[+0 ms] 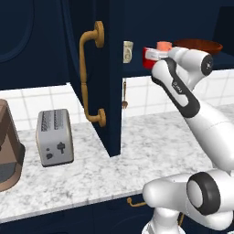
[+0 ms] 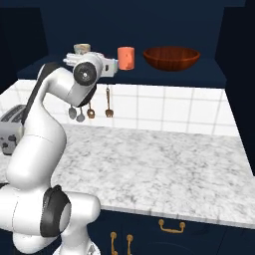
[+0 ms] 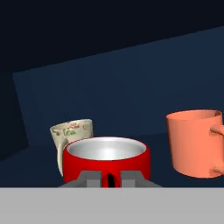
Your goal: Gather all objects into one cabinet and sort the glasses and bowls to opposite sides.
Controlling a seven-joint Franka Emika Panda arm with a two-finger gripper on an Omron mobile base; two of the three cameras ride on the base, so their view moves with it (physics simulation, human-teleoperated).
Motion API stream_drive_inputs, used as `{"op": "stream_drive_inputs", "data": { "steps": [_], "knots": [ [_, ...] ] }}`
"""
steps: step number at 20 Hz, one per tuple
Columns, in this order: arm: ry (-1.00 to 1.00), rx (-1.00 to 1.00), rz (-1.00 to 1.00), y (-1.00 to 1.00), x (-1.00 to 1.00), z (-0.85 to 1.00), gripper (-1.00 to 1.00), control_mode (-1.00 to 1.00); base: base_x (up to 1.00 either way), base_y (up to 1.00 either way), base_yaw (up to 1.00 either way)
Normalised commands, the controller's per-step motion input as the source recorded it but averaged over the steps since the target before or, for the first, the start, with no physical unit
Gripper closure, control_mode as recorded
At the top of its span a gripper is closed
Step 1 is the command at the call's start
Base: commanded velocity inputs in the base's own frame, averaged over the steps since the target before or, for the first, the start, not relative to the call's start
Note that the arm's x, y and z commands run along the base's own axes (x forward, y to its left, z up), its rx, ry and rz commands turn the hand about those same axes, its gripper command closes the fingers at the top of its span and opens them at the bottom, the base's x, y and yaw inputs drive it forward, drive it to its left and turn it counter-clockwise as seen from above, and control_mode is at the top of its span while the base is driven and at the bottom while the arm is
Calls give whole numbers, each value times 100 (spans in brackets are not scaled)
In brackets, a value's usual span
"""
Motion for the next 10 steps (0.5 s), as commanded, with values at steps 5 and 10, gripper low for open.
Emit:
{"op": "stream_drive_inputs", "data": {
  "steps": [5, 10],
  "knots": [
    [1, 4, 0, -4, 67, 0, 100, -100, 0, 0, 0],
    [0, 1, 0, 0, 54, -25, 100, -100, 0, 0, 0]
  ]
}}
